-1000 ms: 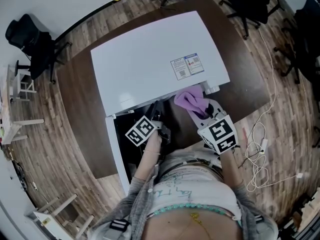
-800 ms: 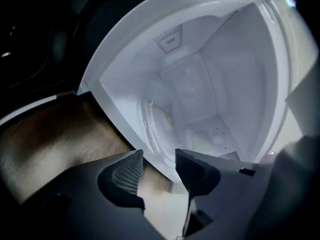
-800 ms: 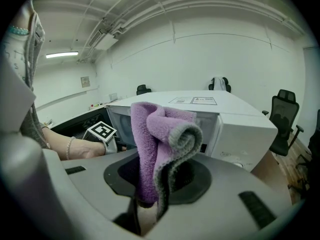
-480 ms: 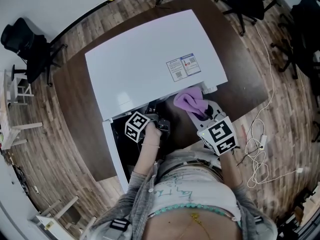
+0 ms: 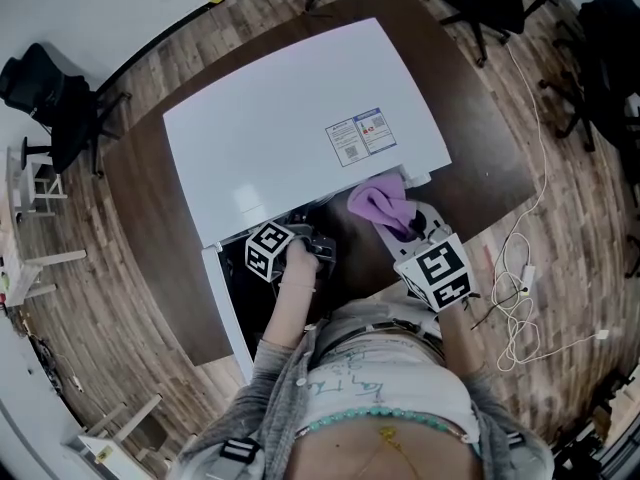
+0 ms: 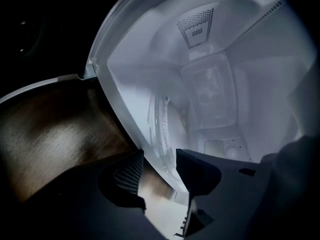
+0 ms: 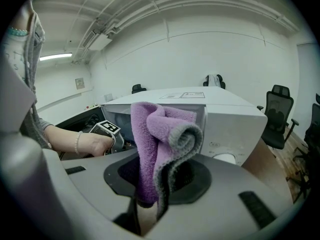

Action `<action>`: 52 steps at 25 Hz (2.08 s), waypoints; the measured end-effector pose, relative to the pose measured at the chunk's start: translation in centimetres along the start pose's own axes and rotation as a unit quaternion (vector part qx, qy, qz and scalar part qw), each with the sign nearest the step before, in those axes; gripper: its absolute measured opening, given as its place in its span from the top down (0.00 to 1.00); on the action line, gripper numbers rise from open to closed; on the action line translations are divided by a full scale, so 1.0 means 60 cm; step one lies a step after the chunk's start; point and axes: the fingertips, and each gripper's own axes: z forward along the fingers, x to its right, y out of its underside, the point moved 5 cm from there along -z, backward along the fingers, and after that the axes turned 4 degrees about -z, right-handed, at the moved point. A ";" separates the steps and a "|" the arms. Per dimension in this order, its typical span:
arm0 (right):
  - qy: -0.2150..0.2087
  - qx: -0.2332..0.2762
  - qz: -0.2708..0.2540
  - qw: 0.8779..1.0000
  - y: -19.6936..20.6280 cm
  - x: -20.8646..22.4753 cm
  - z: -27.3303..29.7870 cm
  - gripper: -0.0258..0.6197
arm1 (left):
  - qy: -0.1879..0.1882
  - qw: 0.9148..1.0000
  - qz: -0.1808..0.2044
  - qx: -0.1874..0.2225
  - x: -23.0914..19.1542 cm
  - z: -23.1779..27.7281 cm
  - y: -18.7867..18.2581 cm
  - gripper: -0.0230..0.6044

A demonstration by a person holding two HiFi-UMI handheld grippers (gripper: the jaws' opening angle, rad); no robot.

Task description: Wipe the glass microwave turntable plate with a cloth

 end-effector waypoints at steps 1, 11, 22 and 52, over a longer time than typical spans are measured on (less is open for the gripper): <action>-0.001 0.000 0.001 1.000 0.001 0.000 0.000 0.78 | 0.002 1.000 -0.001 -0.002 0.000 0.000 0.000 0.64; -0.002 0.005 -0.002 1.000 0.003 -0.002 -0.005 0.78 | 0.027 1.000 0.003 -0.007 -0.008 -0.014 0.003 0.74; -0.001 0.011 -0.007 1.000 0.003 -0.010 -0.020 0.78 | 0.055 0.998 0.002 -0.011 -0.006 -0.026 0.006 0.83; -0.001 0.025 -0.018 1.000 0.005 -0.018 -0.040 0.78 | 0.059 0.998 0.005 -0.007 -0.044 -0.083 0.038 0.84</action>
